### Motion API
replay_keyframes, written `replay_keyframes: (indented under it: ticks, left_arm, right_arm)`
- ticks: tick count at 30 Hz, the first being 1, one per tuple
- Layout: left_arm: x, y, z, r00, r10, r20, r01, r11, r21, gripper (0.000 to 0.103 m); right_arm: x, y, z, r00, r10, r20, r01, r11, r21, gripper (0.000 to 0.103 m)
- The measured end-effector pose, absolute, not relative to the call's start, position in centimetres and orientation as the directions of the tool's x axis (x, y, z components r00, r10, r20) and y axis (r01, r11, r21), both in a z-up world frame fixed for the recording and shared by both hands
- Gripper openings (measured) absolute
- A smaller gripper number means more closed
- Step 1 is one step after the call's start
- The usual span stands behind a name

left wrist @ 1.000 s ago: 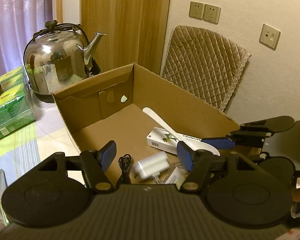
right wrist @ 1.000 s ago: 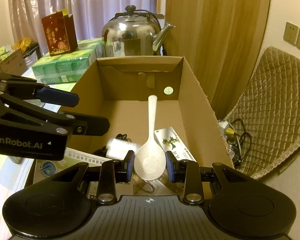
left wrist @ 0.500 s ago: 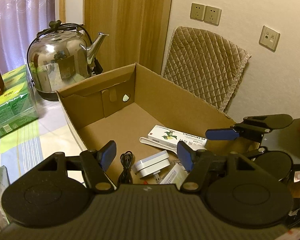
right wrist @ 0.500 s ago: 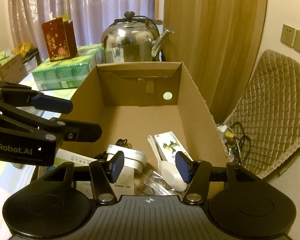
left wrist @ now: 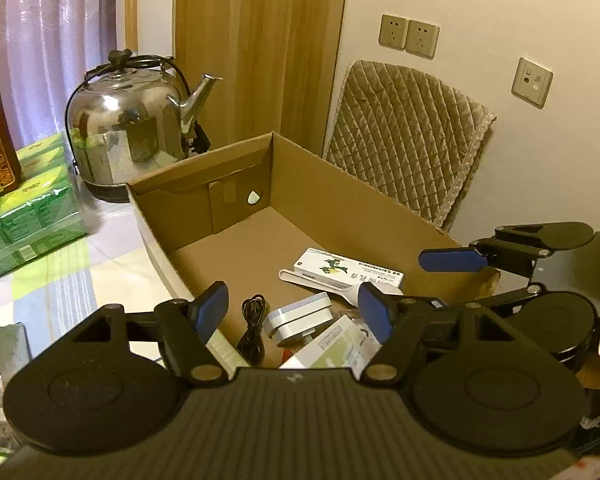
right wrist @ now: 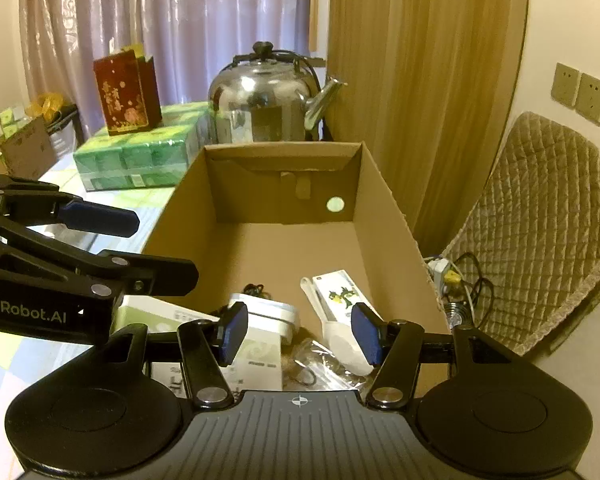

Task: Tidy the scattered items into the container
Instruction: 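Open left gripper to drop the night light while right releases the spoon, then move both tools back toward the foil bag and green box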

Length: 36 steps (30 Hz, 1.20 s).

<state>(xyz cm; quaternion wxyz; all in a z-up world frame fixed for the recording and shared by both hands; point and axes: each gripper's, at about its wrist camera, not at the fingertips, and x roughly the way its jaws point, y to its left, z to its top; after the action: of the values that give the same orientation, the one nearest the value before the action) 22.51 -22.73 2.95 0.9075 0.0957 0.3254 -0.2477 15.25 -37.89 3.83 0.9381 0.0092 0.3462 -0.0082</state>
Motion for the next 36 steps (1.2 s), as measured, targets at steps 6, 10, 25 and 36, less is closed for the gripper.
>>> replay_keyframes:
  ticks: [6,10,25,36]
  left_arm:
    - [20.6,-21.4,4.1,0.685,-0.378,-0.623,0.493,0.87,0.015,0.076]
    - [18.5,-19.5,4.7,0.71,-0.36,-0.605,0.462,0.887,0.014,0.083]
    - [9.3,-6.2,2.5,0.753,-0.15,-0.641,0.188,0.982,-0.009,0.096]
    - [6.1,1.1,3.5,0.775,-0.006,-0.632,0.033,0.999,0.031,0.099]
  right_arm:
    - [13.4,-36.6,5.0,0.773,-0.012,-0.634,0.02,1.0,0.006,0.063]
    - [11.8,-35.6,5.5,0.78,-0.008,-0.626,0.016,1.0,0.006,0.066]
    - [7.8,-27.7,6.8,0.8,0.1,-0.591,-0.1,0.994,0.033,0.078]
    - [8.8,-20.4,6.5,0.775,0.201,-0.599,-0.24,0.971,0.016,0.082]
